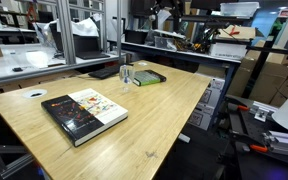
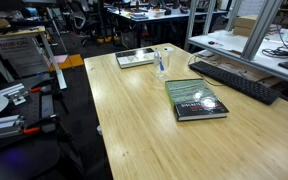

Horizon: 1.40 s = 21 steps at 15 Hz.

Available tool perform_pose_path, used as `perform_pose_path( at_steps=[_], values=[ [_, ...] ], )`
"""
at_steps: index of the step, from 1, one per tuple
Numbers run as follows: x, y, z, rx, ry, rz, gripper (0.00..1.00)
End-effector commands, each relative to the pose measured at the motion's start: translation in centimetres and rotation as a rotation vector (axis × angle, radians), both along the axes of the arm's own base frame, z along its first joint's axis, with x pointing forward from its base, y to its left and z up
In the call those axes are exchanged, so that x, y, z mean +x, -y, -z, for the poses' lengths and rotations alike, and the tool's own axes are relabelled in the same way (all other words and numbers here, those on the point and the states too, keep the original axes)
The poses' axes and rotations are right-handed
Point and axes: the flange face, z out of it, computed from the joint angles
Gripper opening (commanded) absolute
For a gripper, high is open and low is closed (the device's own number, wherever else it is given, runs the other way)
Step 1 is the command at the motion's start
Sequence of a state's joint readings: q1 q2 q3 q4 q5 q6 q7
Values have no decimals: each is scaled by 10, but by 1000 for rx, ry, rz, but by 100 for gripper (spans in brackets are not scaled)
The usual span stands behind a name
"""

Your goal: Take the blue marker out of the glass

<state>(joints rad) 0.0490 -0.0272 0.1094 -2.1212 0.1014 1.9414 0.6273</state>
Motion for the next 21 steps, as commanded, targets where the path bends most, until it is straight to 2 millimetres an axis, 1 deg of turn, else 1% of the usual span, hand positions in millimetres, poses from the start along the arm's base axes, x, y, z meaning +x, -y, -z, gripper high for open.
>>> perform_pose_path(
  at_steps=[1,4,8,9,10,12,15,16,19,21],
  values=[
    [20,0,-3,28,-15,199,100],
    [28,10,-1,55,-22,365,100],
    [28,38,-7,113,-8,580,100],
    [28,40,-11,139,7,624,100],
    [32,38,-3,96,-14,541,100],
    [33,41,-7,116,-8,586,100],
    [32,40,-7,118,-10,597,100],
    [36,43,-5,123,-2,611,100],
    [61,72,10,149,-10,711,100],
    [74,98,19,169,-12,758,100]
  ],
)
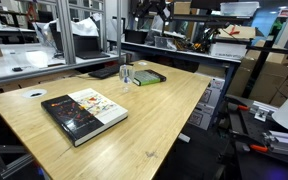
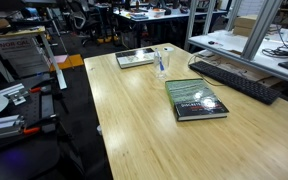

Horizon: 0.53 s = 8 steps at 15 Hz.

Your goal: Take the blue marker out of the glass

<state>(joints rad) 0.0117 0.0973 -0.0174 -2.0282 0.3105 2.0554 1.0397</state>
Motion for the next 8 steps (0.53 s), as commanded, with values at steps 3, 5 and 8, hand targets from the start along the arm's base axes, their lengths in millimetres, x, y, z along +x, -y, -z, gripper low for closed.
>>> perform_pose_path(
  at_steps=[3,5,8],
  values=[
    [40,50,19,84,6,75,100],
    [55,58,32,121,15,67,100],
    [79,69,59,145,27,62,100]
  ],
)
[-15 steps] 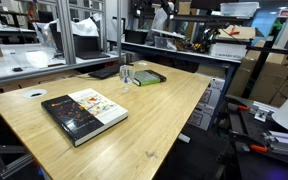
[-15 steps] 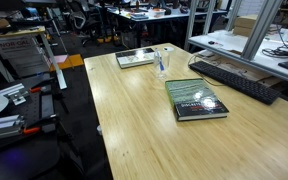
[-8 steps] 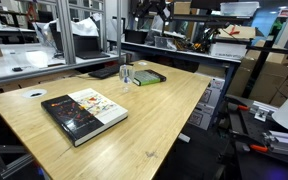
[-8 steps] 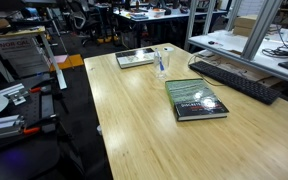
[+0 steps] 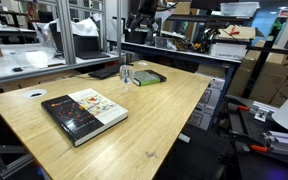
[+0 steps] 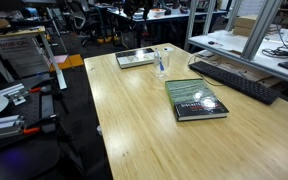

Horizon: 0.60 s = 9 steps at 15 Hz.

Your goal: Take the blue marker out of the glass

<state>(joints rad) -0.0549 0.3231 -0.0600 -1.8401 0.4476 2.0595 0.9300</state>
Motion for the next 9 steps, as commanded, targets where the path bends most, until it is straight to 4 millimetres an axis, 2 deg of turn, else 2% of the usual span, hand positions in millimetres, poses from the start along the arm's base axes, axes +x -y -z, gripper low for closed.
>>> perform_pose_path(
  at_steps=[1,4,9],
  values=[
    [29,14,20,48,21,-12,100],
    [45,31,40,46,15,4,100],
    [69,54,56,43,0,13,100]
  ],
)
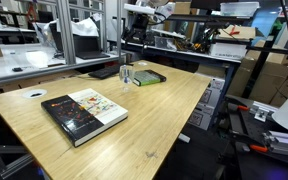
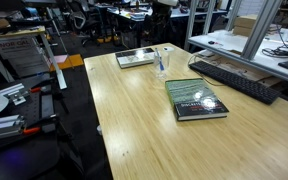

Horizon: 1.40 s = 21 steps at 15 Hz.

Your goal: Take the blue marker out of the glass

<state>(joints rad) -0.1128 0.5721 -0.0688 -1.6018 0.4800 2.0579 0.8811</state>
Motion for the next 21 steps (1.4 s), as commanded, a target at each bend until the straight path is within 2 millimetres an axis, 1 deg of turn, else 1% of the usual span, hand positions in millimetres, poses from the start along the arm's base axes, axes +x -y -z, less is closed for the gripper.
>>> perform_pose_path(
  at_steps=[1,2,4,8,13,14,15,16,17,18,19,20,21],
  values=[
    [17,8,-1,41,-15,-19,100],
    [9,6,3,5,-5,-2,100],
    [14,7,4,9,-9,-7,100],
    [16,6,4,13,-14,-12,100],
    [24,17,27,43,-41,-49,100],
    [25,20,33,45,-46,-52,93],
    [28,23,37,46,-50,-55,82],
    [30,26,40,48,-53,-57,76],
    [32,29,45,51,-59,-58,67],
    [34,31,47,56,-63,-60,61],
    [37,32,50,60,-70,-64,63],
    [39,33,52,63,-77,-66,60],
    [42,33,54,69,-83,-70,64]
  ],
)
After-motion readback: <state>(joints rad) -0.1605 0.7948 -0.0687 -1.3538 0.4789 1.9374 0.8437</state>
